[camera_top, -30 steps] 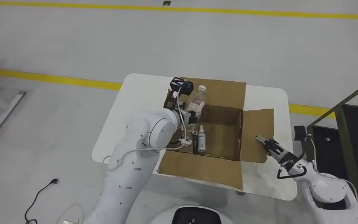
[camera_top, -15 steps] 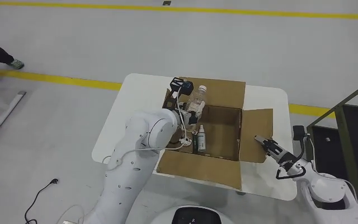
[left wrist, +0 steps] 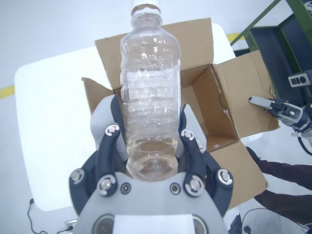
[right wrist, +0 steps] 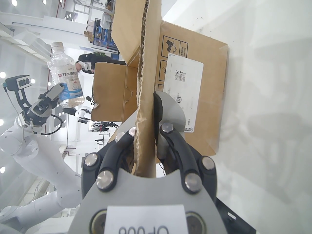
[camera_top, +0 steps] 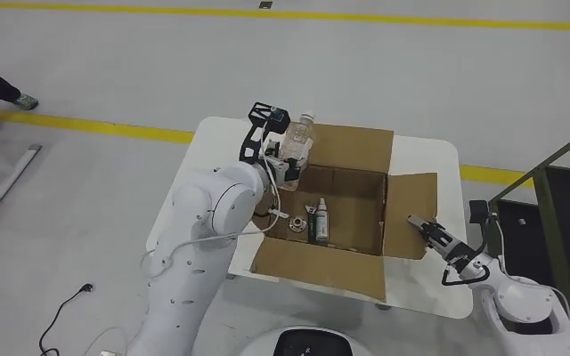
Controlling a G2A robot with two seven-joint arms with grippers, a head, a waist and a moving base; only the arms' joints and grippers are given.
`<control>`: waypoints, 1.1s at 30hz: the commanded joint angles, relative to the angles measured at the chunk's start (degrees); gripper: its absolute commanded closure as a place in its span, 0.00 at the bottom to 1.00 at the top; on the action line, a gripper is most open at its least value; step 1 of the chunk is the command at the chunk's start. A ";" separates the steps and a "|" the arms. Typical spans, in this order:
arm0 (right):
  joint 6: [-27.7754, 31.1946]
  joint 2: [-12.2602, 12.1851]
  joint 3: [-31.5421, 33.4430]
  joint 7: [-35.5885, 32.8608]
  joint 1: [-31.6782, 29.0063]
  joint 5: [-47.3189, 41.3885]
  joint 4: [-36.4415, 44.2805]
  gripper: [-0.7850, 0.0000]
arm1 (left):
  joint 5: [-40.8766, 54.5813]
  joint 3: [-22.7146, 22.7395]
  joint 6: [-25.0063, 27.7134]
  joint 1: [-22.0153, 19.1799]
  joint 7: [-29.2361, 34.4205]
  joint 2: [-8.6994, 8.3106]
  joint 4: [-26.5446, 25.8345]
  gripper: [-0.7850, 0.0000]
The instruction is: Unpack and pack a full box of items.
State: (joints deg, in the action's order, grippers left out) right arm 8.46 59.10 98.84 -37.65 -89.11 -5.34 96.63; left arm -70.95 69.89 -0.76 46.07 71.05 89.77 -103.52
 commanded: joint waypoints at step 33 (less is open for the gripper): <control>0.81 -0.45 1.27 -1.55 1.94 -0.64 -2.40 1.00 | -18.80 10.39 6.04 17.15 7.44 -3.89 -11.08 1.00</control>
State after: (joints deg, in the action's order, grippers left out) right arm 9.25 58.68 99.98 -39.11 -87.19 -5.92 94.25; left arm -89.75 80.28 5.28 63.21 78.49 85.88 -114.60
